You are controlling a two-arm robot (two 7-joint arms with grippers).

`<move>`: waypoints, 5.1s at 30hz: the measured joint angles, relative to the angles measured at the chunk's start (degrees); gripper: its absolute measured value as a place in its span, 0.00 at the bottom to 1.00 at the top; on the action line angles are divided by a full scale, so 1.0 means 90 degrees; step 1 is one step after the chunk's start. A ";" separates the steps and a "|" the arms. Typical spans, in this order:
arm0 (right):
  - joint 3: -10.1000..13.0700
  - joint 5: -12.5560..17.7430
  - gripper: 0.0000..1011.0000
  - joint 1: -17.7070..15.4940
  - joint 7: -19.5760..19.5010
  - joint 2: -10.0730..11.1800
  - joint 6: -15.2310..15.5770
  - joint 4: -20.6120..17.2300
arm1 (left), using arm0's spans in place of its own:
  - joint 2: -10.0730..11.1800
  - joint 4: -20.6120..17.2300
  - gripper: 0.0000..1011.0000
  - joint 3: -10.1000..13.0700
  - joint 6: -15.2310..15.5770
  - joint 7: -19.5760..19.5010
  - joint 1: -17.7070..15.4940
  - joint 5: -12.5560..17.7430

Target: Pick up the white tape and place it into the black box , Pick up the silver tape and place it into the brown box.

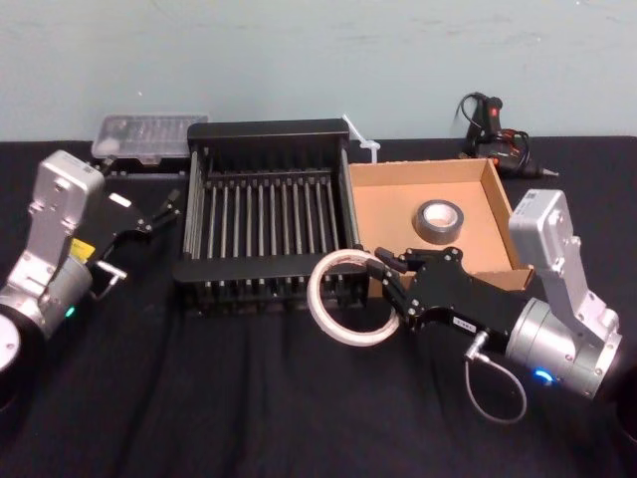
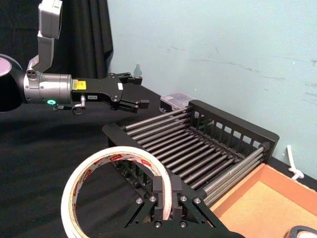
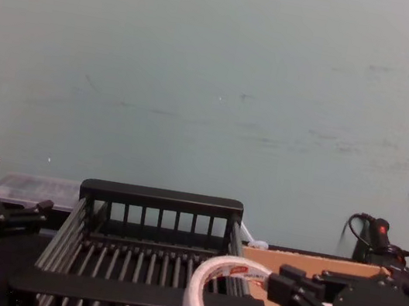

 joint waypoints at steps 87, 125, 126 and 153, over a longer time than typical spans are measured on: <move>-0.0780 -0.0488 0.10 0.3081 0.0324 -0.1874 -0.0067 0.3734 | 0.0000 0.0000 0.99 0.0000 0.0000 0.0000 0.0000 0.0000; -0.0713 -0.0696 0.10 0.3803 0.0494 -0.2400 -0.0378 0.5021 | -0.0001 0.0000 0.99 0.0000 0.0000 0.0000 0.0000 0.0000; -0.0714 -0.0695 0.10 0.3801 0.0493 -0.2399 -0.0378 0.5018 | 0.0000 0.0000 0.99 0.0000 0.0000 0.0000 0.0000 0.0000; -0.0722 -0.0686 0.57 0.3786 0.0481 -0.2391 -0.0371 0.4992 | 0.0000 0.0000 0.99 0.0000 0.0000 0.0000 0.0000 0.0000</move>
